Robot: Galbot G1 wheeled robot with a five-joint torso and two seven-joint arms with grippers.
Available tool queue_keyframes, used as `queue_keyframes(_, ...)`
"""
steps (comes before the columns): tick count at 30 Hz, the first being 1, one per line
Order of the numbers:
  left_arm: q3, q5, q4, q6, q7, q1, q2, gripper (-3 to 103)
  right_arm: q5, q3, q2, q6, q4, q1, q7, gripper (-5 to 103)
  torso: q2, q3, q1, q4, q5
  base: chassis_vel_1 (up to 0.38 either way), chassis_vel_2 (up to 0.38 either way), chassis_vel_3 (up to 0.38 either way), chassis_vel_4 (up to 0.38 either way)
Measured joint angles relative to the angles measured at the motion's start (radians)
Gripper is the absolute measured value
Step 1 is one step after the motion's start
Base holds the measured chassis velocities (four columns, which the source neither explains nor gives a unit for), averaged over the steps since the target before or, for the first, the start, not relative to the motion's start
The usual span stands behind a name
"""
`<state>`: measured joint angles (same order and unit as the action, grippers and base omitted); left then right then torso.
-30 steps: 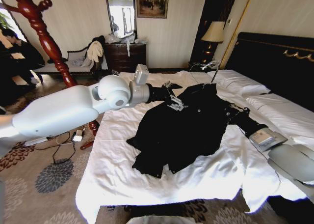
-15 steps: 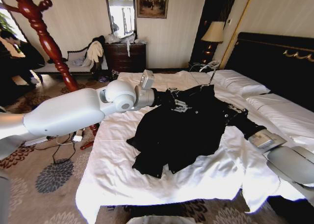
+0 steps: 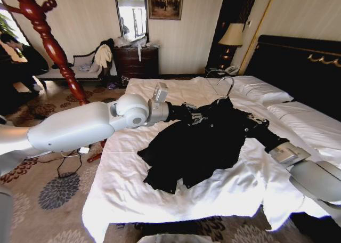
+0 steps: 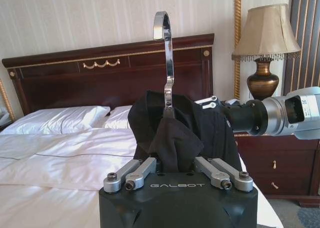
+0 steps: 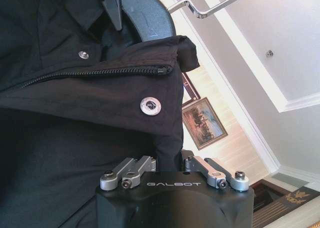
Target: Pick up the clothes from the bed and hang them on the clothes hanger.
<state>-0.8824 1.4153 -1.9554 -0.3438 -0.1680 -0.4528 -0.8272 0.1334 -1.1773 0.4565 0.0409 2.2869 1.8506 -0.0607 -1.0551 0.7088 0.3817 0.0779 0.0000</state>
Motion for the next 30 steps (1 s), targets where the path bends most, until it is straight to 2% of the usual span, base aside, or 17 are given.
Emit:
queue_keyframes(8, 0.02, 0.014, 0.009, -0.001, 0.033, 0.023, -0.031, 16, 0.003, 0.005, 0.005, 0.005, 0.004, 0.003, -0.008, 19, 0.0, 0.0, 0.0, -0.0002, 0.0001, 0.0, 0.0, 0.0, 0.0)
queue_keyframes(11, 0.044, 0.016, 0.016, 0.003, 0.051, 0.044, -0.061, 16, 0.003, 0.004, 0.008, 0.011, 0.014, 0.01, -0.009, 19, 0.0, 0.0, 0.0, 0.0006, 0.0002, 0.0, 0.0, 0.0, 0.0)
queue_keyframes(14, 0.051, 0.016, 0.016, 0.009, 0.052, 0.05, -0.063, 16, 0.004, -0.003, 0.008, 0.016, 0.02, 0.012, -0.009, 16, 0.0, 0.0, 0.0, 0.0002, 0.0001, 0.0, 0.0, 0.0, 0.0)
queue_keyframes(17, 0.064, 0.013, 0.019, 0.02, 0.061, 0.063, -0.053, 16, 0.013, -0.01, 0.005, 0.019, 0.039, 0.012, -0.006, 30, 0.0, 0.0, 0.0, -0.0001, -0.0002, 0.0, 0.0, 0.0, 0.0)
queue_keyframes(19, 0.066, 0.014, 0.019, 0.021, 0.062, 0.065, -0.049, 16, 0.015, -0.01, 0.005, 0.02, 0.042, 0.012, -0.006, 30, 0.0, 0.0, 0.0, -0.0002, 0.0, 0.0, 0.0, 0.0, 0.0)
queue_keyframes(23, 0.078, 0.01, 0.007, 0.023, 0.063, 0.088, -0.003, 16, 0.028, -0.014, 0.007, 0.031, 0.053, 0.017, -0.006, 52, 0.0, 0.0, 0.0, 0.0, -0.0001, 0.0, 0.0, 0.0, 0.0)
queue_keyframes(24, 0.078, 0.01, 0.007, 0.023, 0.063, 0.088, -0.003, 16, 0.028, -0.014, 0.007, 0.031, 0.053, 0.017, -0.006, 52, 0.0, 0.0, 0.0, 0.0, -0.0001, 0.0, 0.0, 0.0, 0.0)
queue_keyframes(26, 0.086, 0.008, -0.001, 0.023, 0.064, 0.106, 0.019, 16, 0.034, -0.02, 0.007, 0.034, 0.059, 0.021, -0.006, 63, 0.0, 0.0, 0.0, -0.0002, -0.0003, 0.0, 0.0, 0.0, 0.0)
queue_keyframes(27, 0.09, 0.007, -0.006, 0.023, 0.064, 0.113, 0.029, 16, 0.038, -0.023, 0.007, 0.036, 0.059, 0.021, -0.007, 63, 0.0, 0.0, 0.0, -0.0001, -0.0003, 0.0, 0.0, 0.0, 0.0)
queue_keyframes(30, 0.1, 0.003, -0.017, 0.023, 0.064, 0.128, 0.055, 16, 0.049, -0.025, 0.01, 0.04, 0.056, 0.021, -0.011, 74, 0.0, 0.0, 0.0, 0.0001, -0.0001, 0.0, 0.0, 0.0, 0.0)
